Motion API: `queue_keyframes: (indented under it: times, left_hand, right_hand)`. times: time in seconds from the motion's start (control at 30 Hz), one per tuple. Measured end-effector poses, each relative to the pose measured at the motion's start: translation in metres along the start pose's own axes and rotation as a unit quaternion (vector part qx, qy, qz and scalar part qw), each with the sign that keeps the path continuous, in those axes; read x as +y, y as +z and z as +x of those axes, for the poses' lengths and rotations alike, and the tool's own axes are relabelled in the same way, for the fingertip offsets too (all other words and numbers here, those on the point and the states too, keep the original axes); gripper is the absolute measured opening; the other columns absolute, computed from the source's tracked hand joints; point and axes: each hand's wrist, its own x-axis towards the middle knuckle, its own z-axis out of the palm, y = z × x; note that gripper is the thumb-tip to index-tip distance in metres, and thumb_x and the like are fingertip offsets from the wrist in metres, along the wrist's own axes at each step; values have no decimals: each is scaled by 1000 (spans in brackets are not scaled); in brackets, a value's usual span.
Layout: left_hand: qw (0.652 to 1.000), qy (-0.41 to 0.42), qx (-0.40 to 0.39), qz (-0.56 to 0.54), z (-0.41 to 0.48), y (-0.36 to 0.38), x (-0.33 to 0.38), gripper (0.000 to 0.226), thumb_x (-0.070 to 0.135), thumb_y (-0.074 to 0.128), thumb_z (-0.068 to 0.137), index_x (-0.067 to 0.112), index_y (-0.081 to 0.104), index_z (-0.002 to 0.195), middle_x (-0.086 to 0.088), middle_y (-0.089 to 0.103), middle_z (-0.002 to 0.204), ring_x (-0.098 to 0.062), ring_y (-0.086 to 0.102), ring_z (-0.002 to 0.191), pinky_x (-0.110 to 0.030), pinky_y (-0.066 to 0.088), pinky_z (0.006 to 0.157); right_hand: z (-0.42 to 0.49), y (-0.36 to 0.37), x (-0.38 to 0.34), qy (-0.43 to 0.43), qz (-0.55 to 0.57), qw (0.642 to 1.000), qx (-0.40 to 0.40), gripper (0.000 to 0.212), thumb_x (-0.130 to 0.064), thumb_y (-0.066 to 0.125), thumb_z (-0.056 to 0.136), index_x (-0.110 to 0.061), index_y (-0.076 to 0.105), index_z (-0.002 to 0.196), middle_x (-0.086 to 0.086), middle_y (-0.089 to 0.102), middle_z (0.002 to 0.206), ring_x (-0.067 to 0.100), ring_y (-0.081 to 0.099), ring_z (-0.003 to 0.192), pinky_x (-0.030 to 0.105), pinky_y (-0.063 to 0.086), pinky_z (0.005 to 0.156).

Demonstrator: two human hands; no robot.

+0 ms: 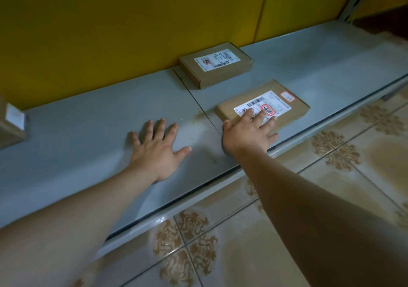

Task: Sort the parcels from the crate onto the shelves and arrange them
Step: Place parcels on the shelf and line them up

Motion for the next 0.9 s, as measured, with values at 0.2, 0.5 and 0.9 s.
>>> queue_keyframes:
  times: [0.2,0.5,0.9]
  left_hand:
    - [1000,3,9,-11,-4,1,0,78,74,12,89,34,-4,154,0,-9,163,-24,-13,149,-58,-2,116]
    - [1000,13,15,-18,-2,1,-2,77,73,13,89,34,-2,154,0,-6,163,-25,-12,149,-60,-2,115]
    - [994,53,-36,-84,-18,-27,-17,77,66,44,90,28,23,153,-2,13,163,-23,10,149,-44,12,120]
  right_hand:
    - [7,-14,11,-83,-104,991,29,88,-73,19,94,-18,-4,159,17,-9,165,42,-15,149,61,-8,116]
    - [16,-11,29,-91,-66,994,12,81,-75,20,92,-32,7,159,10,-2,167,33,-9,152,54,-7,119]
    - [-24,-59,32,-115,-95,989,12,82,-75,25,92,-27,15,159,5,10,166,27,6,153,51,2,122]
